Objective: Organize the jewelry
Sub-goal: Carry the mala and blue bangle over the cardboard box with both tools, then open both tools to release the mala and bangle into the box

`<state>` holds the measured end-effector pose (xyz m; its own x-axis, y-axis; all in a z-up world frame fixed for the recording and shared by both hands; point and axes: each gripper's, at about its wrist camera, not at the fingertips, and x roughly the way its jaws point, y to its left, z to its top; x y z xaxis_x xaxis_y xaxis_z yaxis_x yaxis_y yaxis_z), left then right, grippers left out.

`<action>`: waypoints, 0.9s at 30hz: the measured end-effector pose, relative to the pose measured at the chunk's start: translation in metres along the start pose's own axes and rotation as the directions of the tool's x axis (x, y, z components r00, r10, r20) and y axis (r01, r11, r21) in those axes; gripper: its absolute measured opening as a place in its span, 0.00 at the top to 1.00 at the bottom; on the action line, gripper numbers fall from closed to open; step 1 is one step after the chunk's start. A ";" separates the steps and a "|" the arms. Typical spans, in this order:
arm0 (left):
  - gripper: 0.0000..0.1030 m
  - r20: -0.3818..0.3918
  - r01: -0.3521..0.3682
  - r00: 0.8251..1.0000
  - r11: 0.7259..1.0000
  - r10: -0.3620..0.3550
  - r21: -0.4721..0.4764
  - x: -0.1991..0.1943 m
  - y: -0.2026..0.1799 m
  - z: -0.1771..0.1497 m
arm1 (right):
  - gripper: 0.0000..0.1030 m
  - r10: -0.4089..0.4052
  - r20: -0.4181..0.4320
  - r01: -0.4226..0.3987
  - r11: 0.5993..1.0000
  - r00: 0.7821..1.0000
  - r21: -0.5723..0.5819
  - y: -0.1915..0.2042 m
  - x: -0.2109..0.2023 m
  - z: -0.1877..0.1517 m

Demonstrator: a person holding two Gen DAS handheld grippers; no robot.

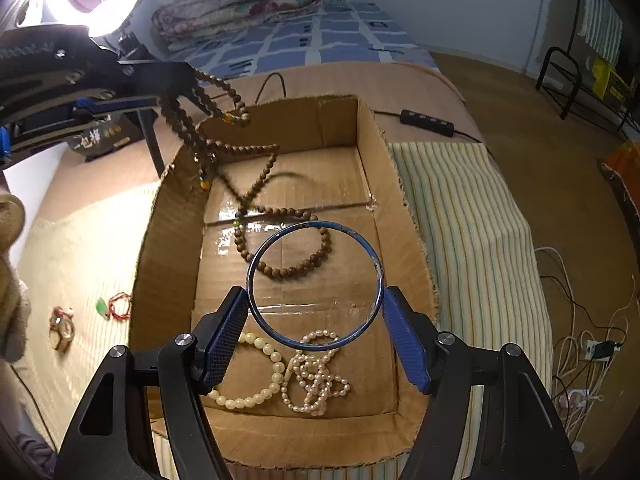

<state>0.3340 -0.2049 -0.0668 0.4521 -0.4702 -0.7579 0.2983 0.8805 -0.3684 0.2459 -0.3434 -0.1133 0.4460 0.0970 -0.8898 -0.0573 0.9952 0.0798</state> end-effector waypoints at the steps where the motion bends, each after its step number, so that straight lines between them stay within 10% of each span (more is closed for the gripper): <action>1: 0.90 -0.012 -0.001 1.000 1.000 0.001 0.002 0.004 0.001 -0.002 | 0.33 -0.003 -0.003 0.003 1.000 1.000 -0.002 -0.001 0.002 0.000; 6: 0.90 -0.048 -0.002 0.999 1.000 0.002 0.003 0.010 0.007 -0.008 | 0.32 -0.003 -0.013 0.003 1.000 1.000 0.008 -0.001 0.006 -0.001; 10: 0.66 -0.054 -0.011 0.998 1.000 0.011 0.005 0.011 0.009 -0.012 | 0.33 -0.006 -0.022 0.006 1.000 1.000 -0.008 0.003 0.007 -0.001; 27: 0.66 0.075 -0.129 0.989 0.992 0.128 -0.003 -0.086 0.072 -0.034 | 0.32 0.040 0.060 -0.038 0.999 0.997 -0.024 0.025 -0.024 0.005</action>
<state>0.2878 -0.0989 -0.0469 0.5483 -0.3564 -0.7566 0.2353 0.9339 -0.2694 0.2378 -0.3210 -0.0876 0.4965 0.1372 -0.8571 -0.0959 0.9901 0.1029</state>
